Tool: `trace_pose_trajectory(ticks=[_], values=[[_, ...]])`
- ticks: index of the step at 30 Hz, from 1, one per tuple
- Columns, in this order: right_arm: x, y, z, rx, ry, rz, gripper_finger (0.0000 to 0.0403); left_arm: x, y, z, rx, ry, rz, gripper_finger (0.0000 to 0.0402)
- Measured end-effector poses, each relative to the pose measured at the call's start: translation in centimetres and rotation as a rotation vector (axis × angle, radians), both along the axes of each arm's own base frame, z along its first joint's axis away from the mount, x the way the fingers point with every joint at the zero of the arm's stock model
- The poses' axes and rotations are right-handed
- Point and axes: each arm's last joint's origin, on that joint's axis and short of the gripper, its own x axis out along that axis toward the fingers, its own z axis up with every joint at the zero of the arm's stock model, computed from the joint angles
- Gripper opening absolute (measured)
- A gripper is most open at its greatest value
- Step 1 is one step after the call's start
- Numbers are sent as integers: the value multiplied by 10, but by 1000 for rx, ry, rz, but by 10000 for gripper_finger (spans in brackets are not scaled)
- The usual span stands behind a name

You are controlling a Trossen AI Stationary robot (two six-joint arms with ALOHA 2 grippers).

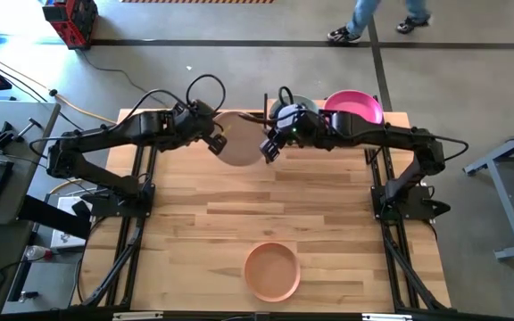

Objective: Place and stack plates onto a shelf
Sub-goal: Stack the gray plate on top of the light blue plate on the shelf

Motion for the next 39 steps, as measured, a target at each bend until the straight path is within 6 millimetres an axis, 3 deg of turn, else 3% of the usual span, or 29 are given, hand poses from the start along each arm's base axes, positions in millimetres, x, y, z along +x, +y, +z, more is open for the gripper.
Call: trace_pose_trajectory(ticks=[14,17,20,32,39], values=[[-2,-16,0,22,-7,-19,97,8,3,8,37,-88,-48,0],[-2,-17,0,22,-7,-23,74,8,3,8,37,-88,-48,1],[-3,-17,0,20,-7,-27,21,8,3,8,35,-89,-48,4],[-5,-24,-1,51,-12,-70,2,13,4,12,39,-126,-130,35],[-9,-29,-4,60,32,-72,0,14,14,16,-12,-206,-181,77]])
